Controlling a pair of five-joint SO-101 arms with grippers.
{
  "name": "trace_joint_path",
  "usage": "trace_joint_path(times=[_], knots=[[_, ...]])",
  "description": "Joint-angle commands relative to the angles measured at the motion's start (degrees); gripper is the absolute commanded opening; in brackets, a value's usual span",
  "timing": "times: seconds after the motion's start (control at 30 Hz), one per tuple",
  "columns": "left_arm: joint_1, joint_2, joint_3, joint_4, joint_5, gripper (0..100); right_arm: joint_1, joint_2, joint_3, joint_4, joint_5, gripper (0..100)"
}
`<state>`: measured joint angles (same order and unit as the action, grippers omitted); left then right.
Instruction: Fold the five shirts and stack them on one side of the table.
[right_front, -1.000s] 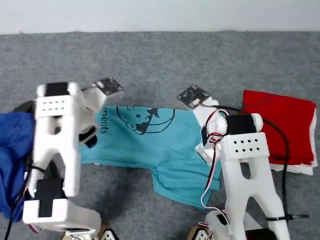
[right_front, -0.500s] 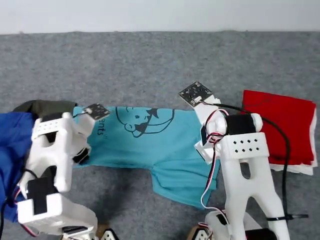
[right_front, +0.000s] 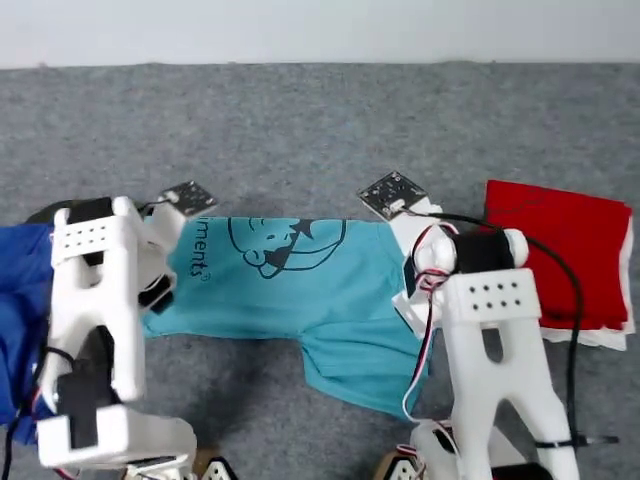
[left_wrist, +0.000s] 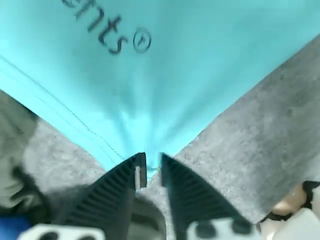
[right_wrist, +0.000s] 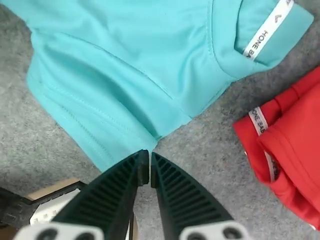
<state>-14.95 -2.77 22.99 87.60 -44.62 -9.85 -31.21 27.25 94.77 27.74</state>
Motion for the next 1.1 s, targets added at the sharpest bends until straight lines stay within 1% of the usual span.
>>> trace_joint_path(times=[0.0,0.13,0.2,0.27,0.4,0.5,0.67,0.8,0.93,1.07], knots=[[4.3,-8.2,-2.2,1.8,4.5,15,0.0,-6.4,-3.8,2.8,-0.5,0.9],[10.9,-14.3,-1.9,2.7,9.5,16,0.4,-11.1,-3.7,5.5,-0.5,0.9],[15.6,-14.8,-1.9,3.5,12.3,16,3.0,-12.5,-3.5,6.5,-0.5,0.9],[20.0,-14.8,-1.9,3.2,16.5,16,7.1,-13.7,-3.7,7.3,-0.4,0.9],[29.9,-14.8,-2.0,1.2,23.0,16,18.7,-18.2,-3.7,7.8,-0.1,0.9],[37.6,-14.7,-1.9,-0.7,26.2,16,25.9,-21.6,-3.7,7.9,3.3,0.9],[48.4,-9.8,-2.3,-1.8,27.5,16,35.9,-24.7,-3.7,8.0,6.5,0.9],[54.6,-3.6,-5.1,-1.8,27.5,16,41.7,-25.5,-3.5,8.0,9.2,0.9],[59.0,2.4,-10.1,-1.8,27.5,19,44.9,-25.3,-3.4,8.0,10.1,0.9],[62.0,8.6,-13.0,-1.8,27.5,21,45.4,-25.5,-3.4,8.0,10.0,0.9]])
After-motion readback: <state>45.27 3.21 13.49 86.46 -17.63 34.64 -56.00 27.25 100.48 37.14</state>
